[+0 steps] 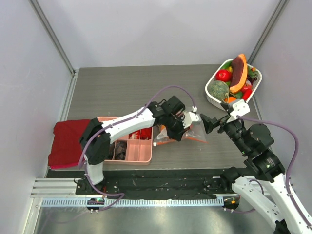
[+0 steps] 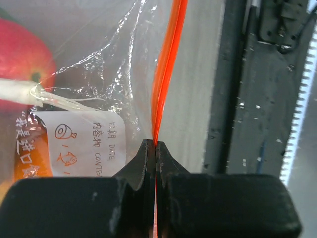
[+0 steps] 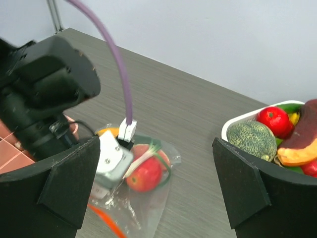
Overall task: Place the food in the zip-top bag and seal the zipper
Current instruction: Place the zipper food storage bag at the center of the board, then reset both arms
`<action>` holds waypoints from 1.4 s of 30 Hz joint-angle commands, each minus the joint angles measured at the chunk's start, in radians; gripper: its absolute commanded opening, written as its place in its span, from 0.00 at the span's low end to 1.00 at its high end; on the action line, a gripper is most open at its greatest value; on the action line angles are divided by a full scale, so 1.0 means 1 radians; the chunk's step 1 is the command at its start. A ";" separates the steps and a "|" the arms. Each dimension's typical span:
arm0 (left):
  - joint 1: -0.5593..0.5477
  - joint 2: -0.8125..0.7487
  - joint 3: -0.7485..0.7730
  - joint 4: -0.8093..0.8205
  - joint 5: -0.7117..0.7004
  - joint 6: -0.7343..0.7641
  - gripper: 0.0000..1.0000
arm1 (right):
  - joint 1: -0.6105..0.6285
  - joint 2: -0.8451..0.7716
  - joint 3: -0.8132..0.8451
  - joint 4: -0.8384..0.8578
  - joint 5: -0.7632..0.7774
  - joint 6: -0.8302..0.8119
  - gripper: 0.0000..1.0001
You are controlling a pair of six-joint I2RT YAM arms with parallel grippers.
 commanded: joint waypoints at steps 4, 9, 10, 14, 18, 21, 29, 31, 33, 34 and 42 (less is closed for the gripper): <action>-0.040 -0.042 -0.106 0.119 0.122 -0.263 0.00 | -0.028 0.004 0.019 -0.039 0.038 0.065 1.00; -0.065 -0.040 -0.146 0.172 0.121 -0.330 0.17 | -0.044 0.013 0.017 -0.065 0.042 0.083 1.00; -0.063 -0.049 -0.134 0.155 0.124 -0.323 0.23 | -0.047 0.023 0.022 -0.080 0.042 0.085 1.00; -0.022 -0.164 -0.084 0.095 0.133 -0.312 0.59 | -0.056 0.062 0.083 -0.145 0.053 0.111 1.00; 0.087 -0.279 -0.010 0.063 0.133 -0.361 1.00 | -0.088 0.102 0.137 -0.197 0.022 0.168 1.00; 0.200 -0.336 0.042 0.004 0.153 -0.387 1.00 | -0.122 0.148 0.186 -0.226 -0.014 0.205 1.00; 0.587 -0.470 0.074 -0.153 0.132 -0.446 1.00 | -0.239 0.283 0.284 -0.323 -0.160 0.304 1.00; 0.627 -0.519 0.058 -0.190 0.060 -0.444 1.00 | -0.277 0.285 0.267 -0.335 -0.192 0.326 1.00; 0.668 -0.574 0.009 -0.250 -0.041 -0.397 1.00 | -0.301 0.274 0.246 -0.326 -0.223 0.369 1.00; 0.676 -0.592 -0.017 -0.262 -0.083 -0.390 1.00 | -0.326 0.270 0.221 -0.321 -0.254 0.384 1.00; 0.699 -0.675 -0.195 -0.408 -0.151 -0.347 1.00 | -0.355 0.214 0.106 -0.317 -0.300 0.386 1.00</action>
